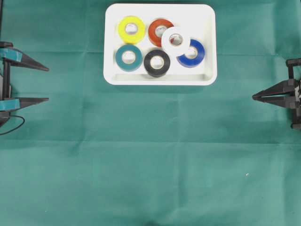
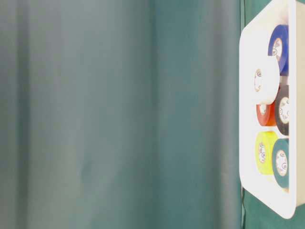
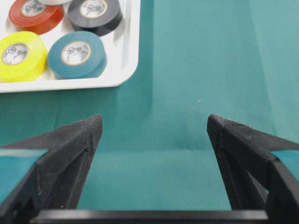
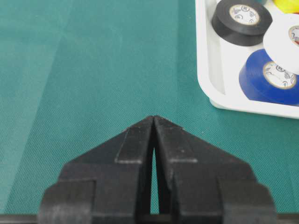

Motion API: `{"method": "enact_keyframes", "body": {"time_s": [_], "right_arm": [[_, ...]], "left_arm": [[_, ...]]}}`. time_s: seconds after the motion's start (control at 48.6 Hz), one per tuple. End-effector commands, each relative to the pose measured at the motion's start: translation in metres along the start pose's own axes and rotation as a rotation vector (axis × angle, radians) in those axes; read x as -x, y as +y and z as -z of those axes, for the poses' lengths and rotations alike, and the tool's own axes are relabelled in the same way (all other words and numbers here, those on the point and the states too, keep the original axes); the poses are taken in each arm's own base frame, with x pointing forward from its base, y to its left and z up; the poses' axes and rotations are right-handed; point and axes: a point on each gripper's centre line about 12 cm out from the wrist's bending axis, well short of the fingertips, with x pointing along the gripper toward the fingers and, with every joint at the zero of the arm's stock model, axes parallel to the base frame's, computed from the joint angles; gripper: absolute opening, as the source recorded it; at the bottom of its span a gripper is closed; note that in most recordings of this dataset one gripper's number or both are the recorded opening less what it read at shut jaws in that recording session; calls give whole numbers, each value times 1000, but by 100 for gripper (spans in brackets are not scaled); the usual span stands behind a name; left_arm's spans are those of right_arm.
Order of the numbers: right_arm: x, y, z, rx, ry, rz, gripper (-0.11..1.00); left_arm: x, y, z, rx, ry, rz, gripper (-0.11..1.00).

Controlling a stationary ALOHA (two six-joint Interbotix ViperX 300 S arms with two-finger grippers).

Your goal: Put the tape into the white case with the left arm.

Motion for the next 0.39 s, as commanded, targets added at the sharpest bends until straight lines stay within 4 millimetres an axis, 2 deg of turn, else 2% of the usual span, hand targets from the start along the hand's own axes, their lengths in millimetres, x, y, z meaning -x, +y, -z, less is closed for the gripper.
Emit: {"method": "enact_keyframes", "body": {"time_s": [0.0,0.37], "right_arm": [[-1,0,-4,-2,-14,1,-9],[-1,0,-4,-2,-14,1,-9]], "left_arm": [[1,0,-5,2,-23,0,98],[9,0,-4,1,-90,-7,98]]}}
